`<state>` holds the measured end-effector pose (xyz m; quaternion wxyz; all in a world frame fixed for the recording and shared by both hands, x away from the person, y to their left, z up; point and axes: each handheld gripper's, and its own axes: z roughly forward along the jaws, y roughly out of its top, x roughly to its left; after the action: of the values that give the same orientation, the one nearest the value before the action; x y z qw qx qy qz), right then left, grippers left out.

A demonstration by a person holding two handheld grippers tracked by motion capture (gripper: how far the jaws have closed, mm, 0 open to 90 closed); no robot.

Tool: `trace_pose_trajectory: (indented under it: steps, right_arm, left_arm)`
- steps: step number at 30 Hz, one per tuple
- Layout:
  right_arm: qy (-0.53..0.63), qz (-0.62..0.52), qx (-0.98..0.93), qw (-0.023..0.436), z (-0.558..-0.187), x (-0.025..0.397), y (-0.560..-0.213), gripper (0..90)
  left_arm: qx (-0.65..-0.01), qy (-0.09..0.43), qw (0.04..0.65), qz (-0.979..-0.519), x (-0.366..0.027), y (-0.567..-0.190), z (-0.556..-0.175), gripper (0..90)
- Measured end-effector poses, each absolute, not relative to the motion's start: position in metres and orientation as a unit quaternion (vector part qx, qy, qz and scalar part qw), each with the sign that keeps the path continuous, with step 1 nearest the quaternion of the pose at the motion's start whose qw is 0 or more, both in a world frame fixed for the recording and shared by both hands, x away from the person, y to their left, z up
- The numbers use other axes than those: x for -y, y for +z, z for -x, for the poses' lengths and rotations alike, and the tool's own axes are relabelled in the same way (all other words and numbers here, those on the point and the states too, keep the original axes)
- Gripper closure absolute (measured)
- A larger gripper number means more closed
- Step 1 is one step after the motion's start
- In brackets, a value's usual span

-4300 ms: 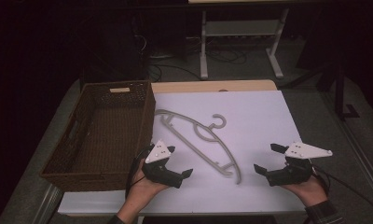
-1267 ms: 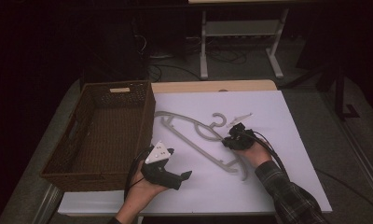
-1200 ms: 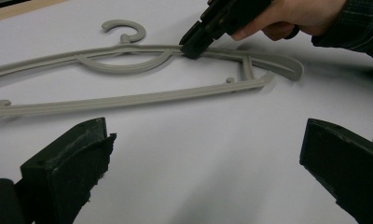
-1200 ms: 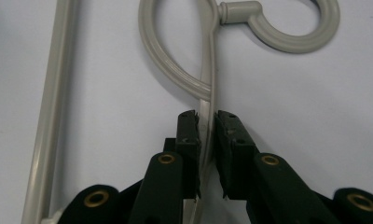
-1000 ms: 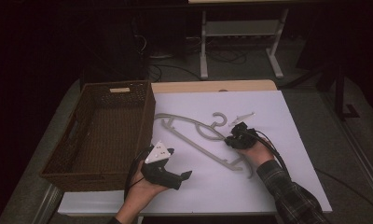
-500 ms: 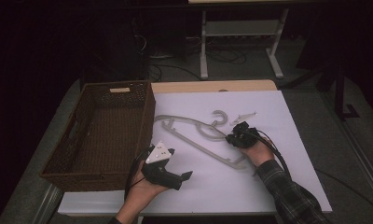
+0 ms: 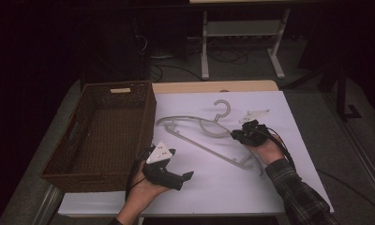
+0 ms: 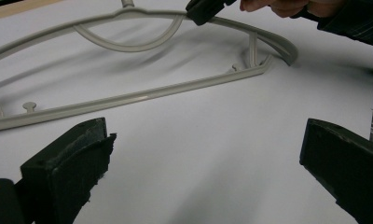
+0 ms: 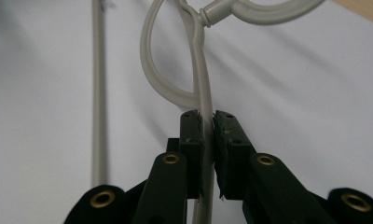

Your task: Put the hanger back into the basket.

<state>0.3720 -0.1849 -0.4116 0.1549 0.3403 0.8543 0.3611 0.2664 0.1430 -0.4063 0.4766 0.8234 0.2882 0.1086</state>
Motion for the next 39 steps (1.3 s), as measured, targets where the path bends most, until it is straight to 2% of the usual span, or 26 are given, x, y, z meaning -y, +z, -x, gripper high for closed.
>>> trace_pose_trajectory:
  steps: [16, 25, 32, 37, 39]
  right_arm:
    - [0.370, -0.270, -0.871, 0.180, -0.344, 0.177, -0.395, 81.8]
    - [0.379, -0.237, -0.878, 0.170, -0.329, 0.175, -0.389, 79.4]
    - [0.386, -0.236, -0.875, 0.171, -0.324, 0.174, -0.387, 79.7]
    - [0.381, -0.238, -0.872, 0.195, -0.324, 0.180, -0.384, 82.0]
    - [0.387, -0.239, -0.871, 0.188, -0.326, 0.184, -0.383, 82.1]
  left_arm:
    - [-0.285, 0.108, 0.477, -0.824, -0.143, -0.404, -0.266, 1.1]
    - [-0.284, 0.107, 0.478, -0.824, -0.141, -0.404, -0.265, 1.1]
    - [-0.282, 0.106, 0.479, -0.825, -0.140, -0.404, -0.265, 1.1]
    - [-0.281, 0.108, 0.478, -0.825, -0.139, -0.403, -0.266, 1.1]
    - [-0.282, 0.108, 0.479, -0.824, -0.138, -0.402, -0.267, 1.1]
